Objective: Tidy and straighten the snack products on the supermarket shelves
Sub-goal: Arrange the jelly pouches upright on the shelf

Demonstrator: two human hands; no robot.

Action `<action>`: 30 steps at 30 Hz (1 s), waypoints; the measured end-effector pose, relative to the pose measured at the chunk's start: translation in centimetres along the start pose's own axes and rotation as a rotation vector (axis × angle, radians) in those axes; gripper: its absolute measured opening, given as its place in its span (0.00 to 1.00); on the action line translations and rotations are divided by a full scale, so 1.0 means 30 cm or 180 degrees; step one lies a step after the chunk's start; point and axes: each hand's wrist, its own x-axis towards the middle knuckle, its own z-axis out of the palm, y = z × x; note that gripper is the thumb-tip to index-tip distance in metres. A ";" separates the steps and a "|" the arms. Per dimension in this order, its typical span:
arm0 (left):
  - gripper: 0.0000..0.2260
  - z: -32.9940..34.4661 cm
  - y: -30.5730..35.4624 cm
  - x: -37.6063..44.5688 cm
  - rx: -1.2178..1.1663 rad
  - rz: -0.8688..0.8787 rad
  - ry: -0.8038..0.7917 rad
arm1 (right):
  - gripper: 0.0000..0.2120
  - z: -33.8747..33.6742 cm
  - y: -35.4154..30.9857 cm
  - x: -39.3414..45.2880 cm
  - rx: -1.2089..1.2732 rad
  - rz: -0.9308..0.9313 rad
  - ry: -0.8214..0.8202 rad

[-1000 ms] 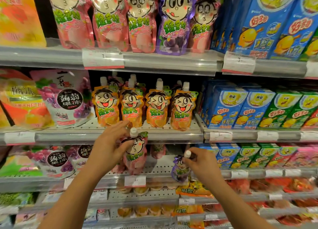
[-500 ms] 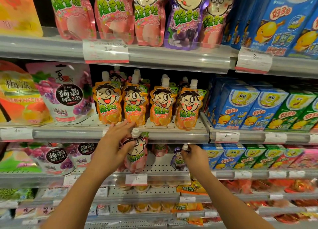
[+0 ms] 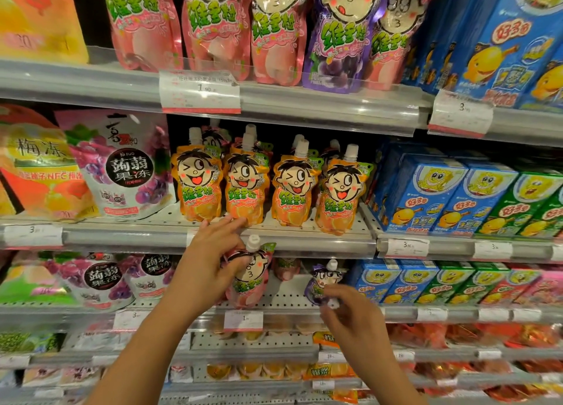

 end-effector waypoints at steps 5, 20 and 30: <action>0.14 0.005 0.078 0.002 0.0218 0.0201 -0.0150 | 0.12 -0.075 -0.188 0.020 0.0822 0.0115 -0.0188; 0.16 -0.013 0.475 0.147 0.0197 0.1118 -0.0431 | 0.08 -0.327 -0.342 0.065 0.1127 -0.0355 0.0217; 0.15 -0.184 0.520 0.345 0.0865 0.1267 0.1282 | 0.03 -0.604 -0.508 0.178 0.0907 -0.0995 0.1138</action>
